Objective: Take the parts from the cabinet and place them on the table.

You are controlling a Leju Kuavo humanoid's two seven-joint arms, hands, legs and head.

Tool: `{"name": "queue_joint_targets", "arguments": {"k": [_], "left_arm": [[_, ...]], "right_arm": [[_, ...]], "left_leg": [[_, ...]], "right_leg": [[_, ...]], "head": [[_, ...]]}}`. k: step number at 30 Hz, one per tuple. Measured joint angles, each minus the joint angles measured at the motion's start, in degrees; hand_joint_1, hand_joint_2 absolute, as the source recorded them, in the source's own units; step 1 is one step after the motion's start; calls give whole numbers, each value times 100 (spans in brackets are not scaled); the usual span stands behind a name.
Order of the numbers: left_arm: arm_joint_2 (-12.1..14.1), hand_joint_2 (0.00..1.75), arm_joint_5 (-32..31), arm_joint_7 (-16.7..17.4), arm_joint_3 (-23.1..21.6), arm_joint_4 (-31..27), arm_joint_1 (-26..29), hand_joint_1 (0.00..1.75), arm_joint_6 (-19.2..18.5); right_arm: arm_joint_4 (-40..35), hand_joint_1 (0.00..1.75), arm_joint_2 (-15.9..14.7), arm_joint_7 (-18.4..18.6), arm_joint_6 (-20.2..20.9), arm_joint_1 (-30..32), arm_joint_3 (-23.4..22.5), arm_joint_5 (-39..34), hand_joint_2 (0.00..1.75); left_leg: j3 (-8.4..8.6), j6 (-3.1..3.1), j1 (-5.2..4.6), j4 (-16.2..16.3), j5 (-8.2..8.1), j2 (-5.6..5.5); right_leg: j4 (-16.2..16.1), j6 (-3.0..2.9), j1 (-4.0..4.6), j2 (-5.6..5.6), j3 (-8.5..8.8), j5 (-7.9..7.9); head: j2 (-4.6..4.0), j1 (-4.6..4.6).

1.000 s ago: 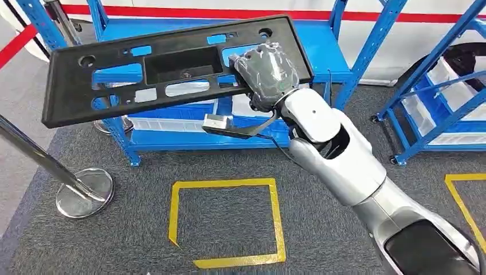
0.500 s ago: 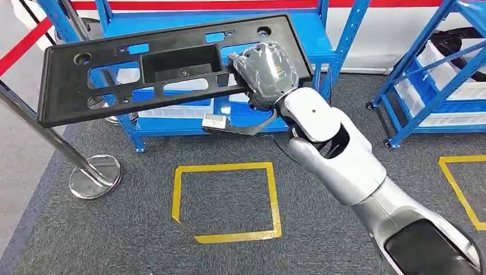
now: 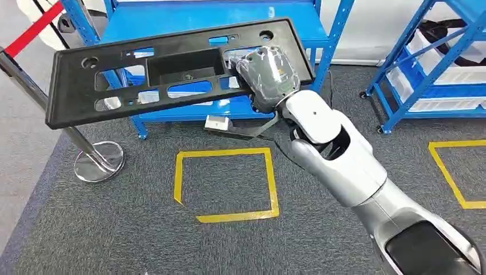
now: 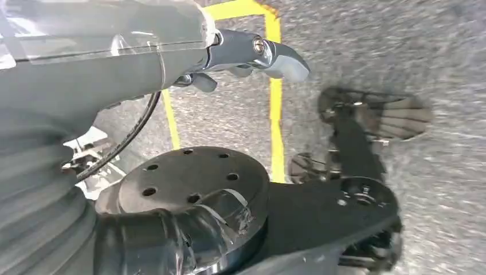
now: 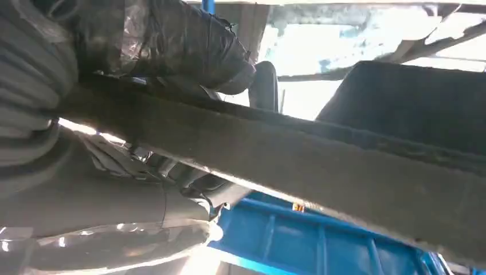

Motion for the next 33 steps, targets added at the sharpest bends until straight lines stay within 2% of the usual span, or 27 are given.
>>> {"name": "queue_joint_targets", "arguments": {"k": [1, 2, 3, 5, 6, 7, 8, 9, 10, 11, 12, 13, 14, 15, 16, 17, 18, 21, 22, 24, 26, 27, 28, 29, 31, 32, 33], "left_arm": [[7, 175, 0, 0, 0, 2, -1, 0, 0], [42, 175, 0, 0, 0, 13, 11, 0, 2], [37, 175, 0, 0, 0, 15, 16, 0, 2], [37, 175, -2, -2, 0, 15, 13, 0, 0], [37, 175, -2, -2, 0, 15, 15, 0, 0], [26, 175, -2, -2, 0, 13, 16, 0, 0], [24, 175, -2, 0, 0, 13, 16, 0, 0], [17, 175, -2, 4, -2, 13, 19, 0, 0], [11, 175, 2, 4, -2, 13, 21, 0, -4], [11, 175, 2, 15, -2, 13, 22, 0, -48], [11, 175, 2, 46, 2, 7, 20, 0, -105], [15, 175, 2, 63, 9, -4, 23, 0, -140], [15, 175, 2, 72, 11, -11, 22, 0, -153], [22, 175, 2, 79, 13, -11, 26, 0, -157], [39, 175, 2, 81, 11, -13, 40, 0, -157], [66, 175, 2, 83, 11, -11, 52, 0, -157], [83, 175, 0, 83, 11, -13, 64, 0, -157], [98, 175, 0, 83, 13, -28, 52, 0, -164], [94, 175, 0, 83, 13, -44, 45, 0, -166], [94, 175, 0, 74, 15, -55, 22, 0, -170], [92, 175, -2, 72, 15, -55, 24, 0, -170], [92, 175, -2, 72, 15, -55, 28, 0, -170], [90, 175, -2, 72, 15, -57, 29, 0, -170], [87, 175, -2, 63, 15, -57, 27, 0, -171], [79, 175, -2, 55, 15, -59, 25, 0, -170], [90, 175, -2, 46, 15, -57, 26, 0, -171], [112, 175, -4, 39, 15, -59, 18, 0, -168]], "right_arm": [[0, 175, 0, 0, 0, -5, 0, 0, 175], [-4, 175, 4, 0, -2, -9, 0, 0, 175], [-11, 175, 4, 0, -4, -7, 0, 0, 175], [-7, 175, 2, 0, -2, -21, 0, 0, 175], [-9, 175, 2, 0, -2, -36, 0, 0, 175], [-9, 175, 4, 0, -2, -44, 0, 0, 175], [-7, 175, 9, 0, 0, -57, 2, 0, 175], [-9, 175, 9, 0, 0, -62, 2, 2, 175], [-7, 175, 9, 11, 11, -60, 2, 0, 175], [-7, 175, -38, 115, 130, -57, 0, 2, 175], [2, 175, -211, 209, 238, -57, 0, 2, 175], [11, 175, -346, 221, 249, -46, 2, 0, 175], [41, 175, -478, 212, 243, -42, 2, 0, 175], [74, 175, -602, 195, 234, -43, 0, -4, 175], [120, 175, -749, 195, 232, -46, 0, -7, 175], [140, 175, -791, 199, 232, -46, 0, -4, 175], [175, 175, -848, 210, 232, -55, -7, -2, 175], [203, 175, -909, 208, 221, -57, -7, 11, 175], [208, 175, -940, 216, 221, -65, -7, 30, 175], [225, 175, -986, 247, 225, -110, -7, 72, 175], [245, 175, -1003, 267, 230, -113, -7, 87, 175], [254, 175, -1005, 267, 234, -107, -7, 90, 175], [265, 175, -1016, 267, 236, -101, -7, 92, 175], [267, 175, -1023, 267, 243, -103, -7, 105, 175], [264, 175, -1032, 267, 254, -137, -7, 122, 175], [269, 175, -1038, 267, 280, -171, -7, 136, 175], [265, 175, -1038, 264, 295, -199, -7, 138, 175]], "left_leg": [[-48, -46, 9, 15, 67, -1], [-95, -108, 13, 14, 121, -10], [-74, -157, 29, -7, 171, -6], [-42, -261, 55, -99, 306, -9], [-48, -332, 71, -144, 376, -14], [-87, -323, 105, -87, 252, -25], [-197, -291, 97, 106, -51, -32], [-330, -280, 84, 506, -439, -47], [-463, -277, 70, 948, -722, -61], [-602, -264, 40, 1473, -930, -68], [-663, -237, 9, 1811, -922, -73], [-612, -183, -35, 1917, -746, -77], [-498, -136, -62, 1821, -598, -80], [-142, -42, -115, 1386, -402, -89], [222, 17, -150, 898, -377, -99], [577, 107, -204, 365, -623, -136], [758, 99, -211, 64, -720, -132], [757, 189, -252, -20, -618, -105], [800, 222, -182, -155, -514, -72], [758, 260, -180, -216, -416, -43], [675, 225, -164, -213, -365, -37], [645, 202, -150, -207, -344, -33], [610, 174, -124, -197, -324, -33], [578, 152, -97, -176, -310, -33], [531, 97, -32, -109, -314, -35], [497, 21, -14, -58, -328, -35], [451, -38, -34, -5, -327, -45]], "right_leg": [[-518, 38, -39, -14, 437, -87], [-1192, 70, -1, -3, 908, -474], [-1346, -17, 41, 35, 979, -561], [-1308, -104, 104, 31, 910, -479], [-1353, -195, 121, 23, 873, -404], [-1384, -287, 88, 1, 843, -318], [-1389, -349, 112, 1, 773, -251], [-1388, -412, 146, -1, 689, -191], [-1385, -444, 179, 6, 612, -137], [-1375, -472, 227, 18, 519, -70], [-1363, -483, 271, 15, 443, -15], [-1352, -483, 322, 6, 369, 34], [-1340, -489, 337, -4, 322, 63], [-1325, -491, 382, -17, 240, 110], [-1303, -491, 400, -19, 188, 149], [-1271, -488, 408, -21, 136, 173], [-1242, -471, 416, -13, 101, 199], [-1280, -379, 362, 33, 90, 311], [-1268, -344, 378, 56, 70, 289], [-782, -254, 329, 55, -145, -116], [132, -169, 216, 47, -516, -558], [393, -125, 167, 40, -608, -641], [404, -76, 109, 28, -570, -593], [150, -22, 58, 12, -403, -445], [-739, 78, -34, -20, 146, -69], [-1269, 181, -56, -24, 432, -84], [-1310, 113, 26, 8, 431, -63]], "head": [[2, 0], [0, 7], [2, -13], [2, -4], [0, 9], [0, -11], [0, -7], [0, -20], [0, -15], [0, -15], [0, -20], [0, -17], [0, -20], [0, -17], [0, -15], [0, -11], [2, -7], [0, -17], [0, -17], [0, -11], [0, -9], [0, -11], [0, -11], [0, -11], [0, -11], [0, -9], [0, -4]]}}
